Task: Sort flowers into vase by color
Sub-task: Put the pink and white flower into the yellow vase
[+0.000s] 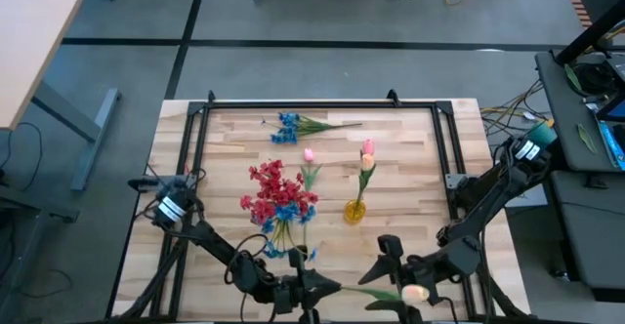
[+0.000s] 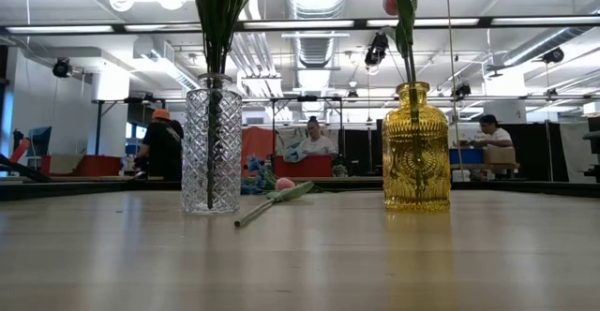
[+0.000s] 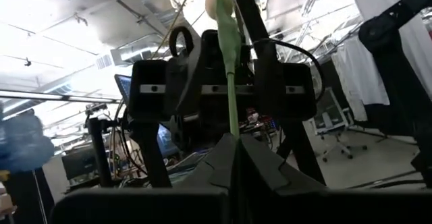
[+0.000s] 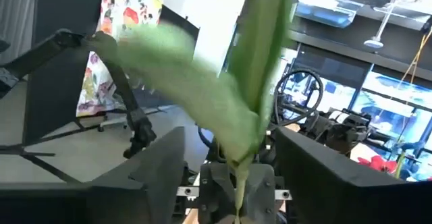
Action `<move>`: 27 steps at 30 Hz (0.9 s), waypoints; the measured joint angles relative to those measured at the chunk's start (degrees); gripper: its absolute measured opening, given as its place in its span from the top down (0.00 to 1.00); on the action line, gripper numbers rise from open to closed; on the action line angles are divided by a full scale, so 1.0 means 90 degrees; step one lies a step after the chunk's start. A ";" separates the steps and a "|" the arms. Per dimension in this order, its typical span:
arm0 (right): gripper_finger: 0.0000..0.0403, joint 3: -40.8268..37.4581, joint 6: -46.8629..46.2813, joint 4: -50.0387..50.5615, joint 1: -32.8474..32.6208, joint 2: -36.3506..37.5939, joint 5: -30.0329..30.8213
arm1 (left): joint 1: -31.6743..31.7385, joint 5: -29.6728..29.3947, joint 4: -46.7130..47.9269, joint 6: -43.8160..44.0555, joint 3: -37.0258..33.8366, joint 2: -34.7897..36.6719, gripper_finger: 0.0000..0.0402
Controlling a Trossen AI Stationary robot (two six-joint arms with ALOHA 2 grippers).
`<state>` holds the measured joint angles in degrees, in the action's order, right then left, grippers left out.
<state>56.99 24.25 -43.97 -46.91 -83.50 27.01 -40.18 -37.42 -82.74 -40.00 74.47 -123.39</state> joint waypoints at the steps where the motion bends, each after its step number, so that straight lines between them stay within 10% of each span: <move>1: 0.49 0.0000 0.0034 -0.0003 0.0009 0.0001 0.0000 | 0.0000 -0.0014 -0.0019 0.0008 -0.0020 0.0000 1.00; 9: 0.93 -0.0004 0.0138 0.0130 0.0022 0.0036 0.0018 | 0.0000 -0.0507 0.0010 0.0289 -0.0028 0.0000 0.93; 15: 0.97 -0.0005 -0.0389 0.0863 0.0022 0.0342 0.0774 | -0.0189 -0.1823 0.0617 0.0702 -0.0038 0.0286 0.72; 21: 0.97 0.0474 -0.3203 0.4906 0.0207 0.1472 0.1451 | -0.0520 -0.3395 0.0906 0.0881 -0.0038 0.0644 0.52; 27: 0.98 0.1173 -0.5555 0.8668 0.0636 0.1902 0.1858 | -0.0906 -0.3229 0.1178 0.0701 -0.0038 0.1003 0.51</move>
<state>67.55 -25.74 34.04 -41.19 -66.39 43.73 -48.34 -66.49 -72.13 -33.70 74.13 -114.37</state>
